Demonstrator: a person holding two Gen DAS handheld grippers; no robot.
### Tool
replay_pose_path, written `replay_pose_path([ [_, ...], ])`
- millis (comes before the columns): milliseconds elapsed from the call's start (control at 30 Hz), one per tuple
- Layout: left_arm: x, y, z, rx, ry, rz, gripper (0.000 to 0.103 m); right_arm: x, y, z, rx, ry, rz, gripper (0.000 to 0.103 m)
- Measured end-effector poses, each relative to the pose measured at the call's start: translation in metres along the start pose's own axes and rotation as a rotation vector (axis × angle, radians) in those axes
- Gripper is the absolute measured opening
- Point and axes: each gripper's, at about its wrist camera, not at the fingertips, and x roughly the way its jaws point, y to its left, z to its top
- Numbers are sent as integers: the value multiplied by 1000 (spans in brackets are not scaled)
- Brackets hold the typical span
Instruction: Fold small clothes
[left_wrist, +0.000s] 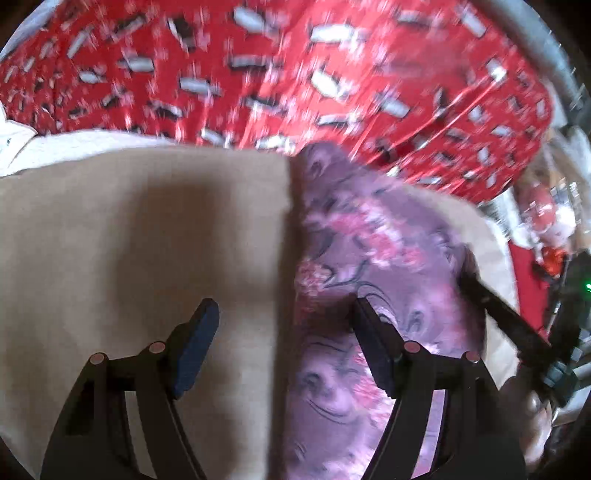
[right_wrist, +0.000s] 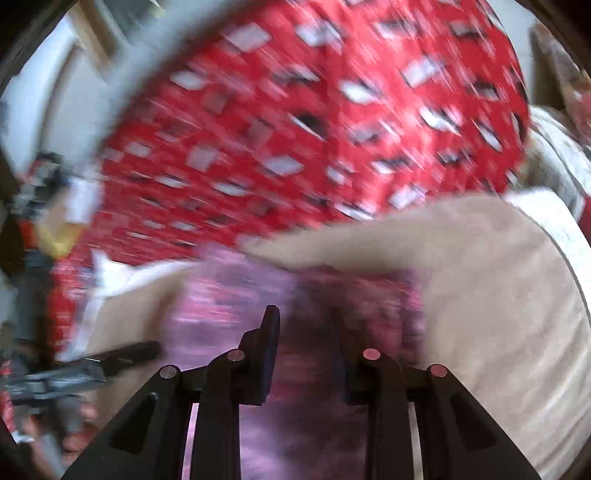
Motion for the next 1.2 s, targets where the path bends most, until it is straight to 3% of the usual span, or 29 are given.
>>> replay_pose_path([
  [167,5,8,-11,-31,-33,-26,76,-12,-36,-11,132,-63,84,11],
  [233,3,6,-12,-21,-39,-15,76,-32,-30,-14,97,-128,110,19],
  [300,1,4,-14,-3,-43,4,76,-39,-26,-20,69,-141,170,20],
  [367,-3,0,-16,6,-43,16,76,-27,-20,-27,2,-39,117,29],
  [400,-5,-1,-16,8,-40,20,76,-24,-16,-30,-36,-7,78,27],
  [433,-7,-1,-16,12,-40,31,76,-35,-10,-32,-65,-39,69,27],
  [467,-10,-1,-18,21,-44,37,76,-45,-6,-32,-78,-57,81,32],
  [600,-14,-3,-24,36,-41,62,76,-69,5,-46,-87,-102,207,32],
  [700,-17,-1,-28,19,-21,57,76,-43,20,-70,-215,26,80,39],
  [767,-21,-3,-32,30,-12,65,76,-52,23,-74,-240,-17,71,41],
  [833,-27,-3,-37,58,-2,64,76,-58,16,-68,-196,22,84,41],
  [933,-35,12,-42,14,29,-31,75,-81,-17,-56,-40,-38,129,42],
  [1067,-27,46,-48,-163,111,-213,75,-91,-79,-59,276,-82,216,53],
  [1133,-17,50,-53,-240,162,-305,75,-76,-90,-59,333,-58,264,53],
  [1200,-12,42,-54,-227,177,-337,75,-57,-87,-63,344,-11,346,53],
])
